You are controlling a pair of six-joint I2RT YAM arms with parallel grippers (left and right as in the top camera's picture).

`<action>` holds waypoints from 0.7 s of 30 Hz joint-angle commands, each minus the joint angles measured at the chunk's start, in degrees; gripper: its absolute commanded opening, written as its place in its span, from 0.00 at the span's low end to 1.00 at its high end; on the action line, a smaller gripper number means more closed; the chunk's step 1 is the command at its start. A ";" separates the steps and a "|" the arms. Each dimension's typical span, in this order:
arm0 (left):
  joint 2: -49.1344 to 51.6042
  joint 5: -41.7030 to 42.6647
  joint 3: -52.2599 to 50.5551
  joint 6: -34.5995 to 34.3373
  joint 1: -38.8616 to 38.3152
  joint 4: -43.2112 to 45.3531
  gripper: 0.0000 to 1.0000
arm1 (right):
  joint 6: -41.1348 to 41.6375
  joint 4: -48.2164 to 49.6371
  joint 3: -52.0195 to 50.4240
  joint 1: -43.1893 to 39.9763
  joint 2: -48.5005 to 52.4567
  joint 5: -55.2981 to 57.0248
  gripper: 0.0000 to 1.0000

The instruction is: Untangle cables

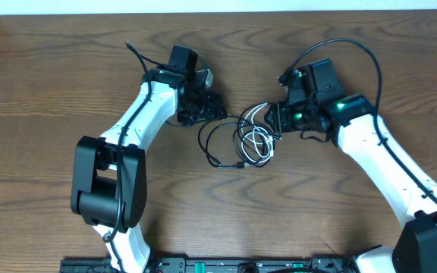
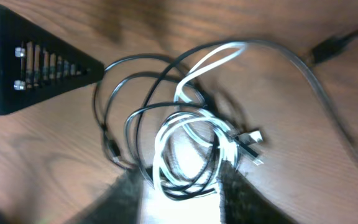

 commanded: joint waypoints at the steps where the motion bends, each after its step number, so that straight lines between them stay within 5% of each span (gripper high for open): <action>1: 0.44 4.35 -0.11 0.81 -0.33 0.09 0.53 | 4.07 0.74 -1.62 1.95 0.92 -1.05 0.15; 5: 0.44 4.74 -0.13 -0.15 -0.74 -0.87 0.43 | 7.63 2.58 -3.41 3.87 3.02 -1.11 0.24; 7: 0.44 6.05 -0.13 -0.46 -0.96 -1.38 0.43 | 8.22 2.89 -4.02 4.66 4.15 -1.20 0.40; 10: 0.44 6.25 -0.13 -0.44 -1.73 -1.79 0.56 | 8.83 2.47 -4.28 5.33 5.97 -1.77 0.49; 14: 0.44 6.23 -0.13 -0.44 -3.02 -1.79 0.58 | 10.99 2.05 -4.31 5.55 8.09 -2.16 0.45; 21: 0.44 1.60 -0.13 -0.46 -5.53 -1.73 0.59 | 13.07 4.24 -4.33 5.44 10.54 -2.10 0.20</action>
